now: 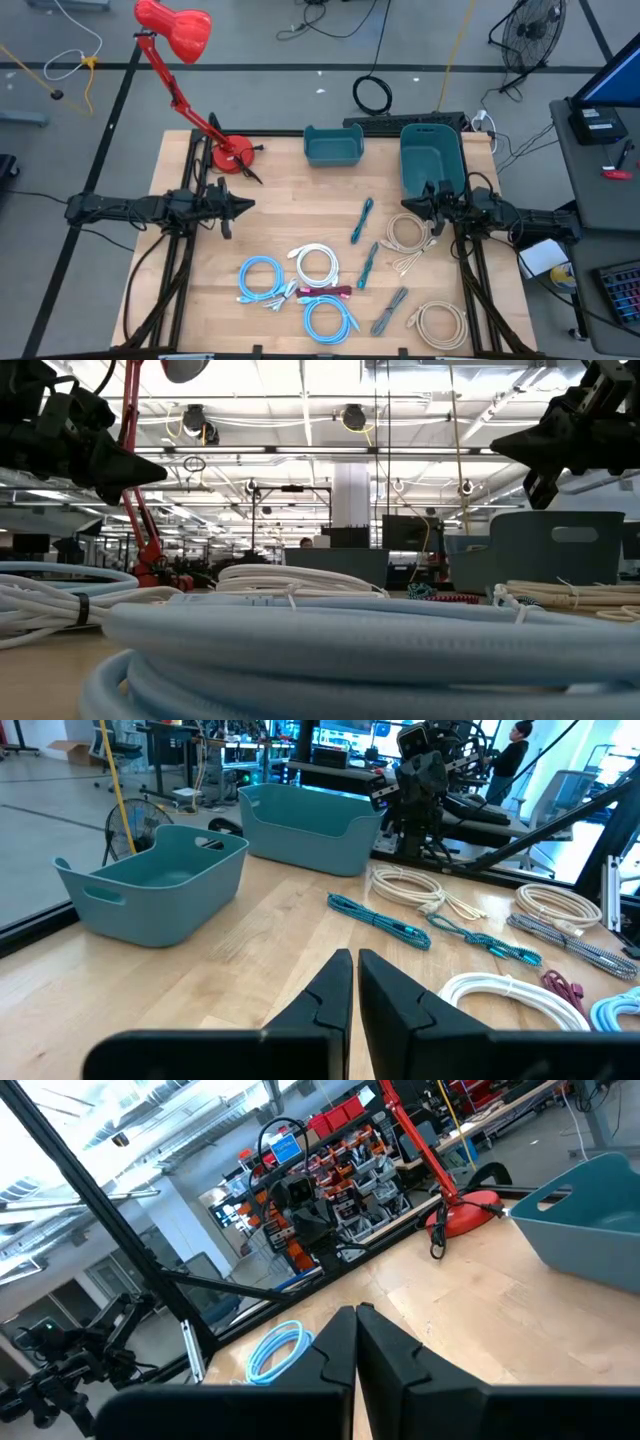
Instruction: Pick & Place USB Port
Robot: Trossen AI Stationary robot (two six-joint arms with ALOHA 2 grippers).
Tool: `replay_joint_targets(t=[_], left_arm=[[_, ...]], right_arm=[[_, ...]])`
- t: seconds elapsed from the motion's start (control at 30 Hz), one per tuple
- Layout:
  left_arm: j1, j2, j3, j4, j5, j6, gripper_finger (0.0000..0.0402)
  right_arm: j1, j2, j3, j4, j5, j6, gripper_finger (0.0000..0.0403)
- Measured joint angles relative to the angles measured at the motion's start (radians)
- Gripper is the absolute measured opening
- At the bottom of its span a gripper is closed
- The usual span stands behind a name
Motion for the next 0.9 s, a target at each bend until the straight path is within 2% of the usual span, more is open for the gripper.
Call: replay_joint_targets(t=[0.13, 0.2, 0.37, 0.47, 0.6, 0.9], left_arm=[[0.000, 0.000, 0.000, 0.000, 0.000, 0.000, 0.0024], [0.000, 0.000, 0.000, 0.000, 0.000, 0.000, 0.0024], [0.000, 0.000, 0.000, 0.000, 0.000, 0.000, 0.0024], [0.000, 0.000, 0.000, 0.000, 0.000, 0.000, 0.0024], [0.000, 0.000, 0.000, 0.000, 0.000, 0.000, 0.0024], [0.000, 0.000, 0.000, 0.000, 0.000, 0.000, 0.0024]], right_arm=[[-0.001, 0.009, 0.000, 0.001, 0.195, -0.408, 0.0000], [-0.001, 0.008, 0.000, 0.008, 0.268, -0.545, 0.0000], [-0.001, 0.009, 0.000, 0.008, 0.396, -0.913, 0.0000], [-0.001, 0.009, 0.000, 0.009, 0.410, -1.114, 0.0000], [-0.001, 0.009, 0.000, 0.009, 0.408, -1.209, 0.0000], [-0.001, 0.009, 0.000, 0.009, 0.408, -1.208, 0.0000]])
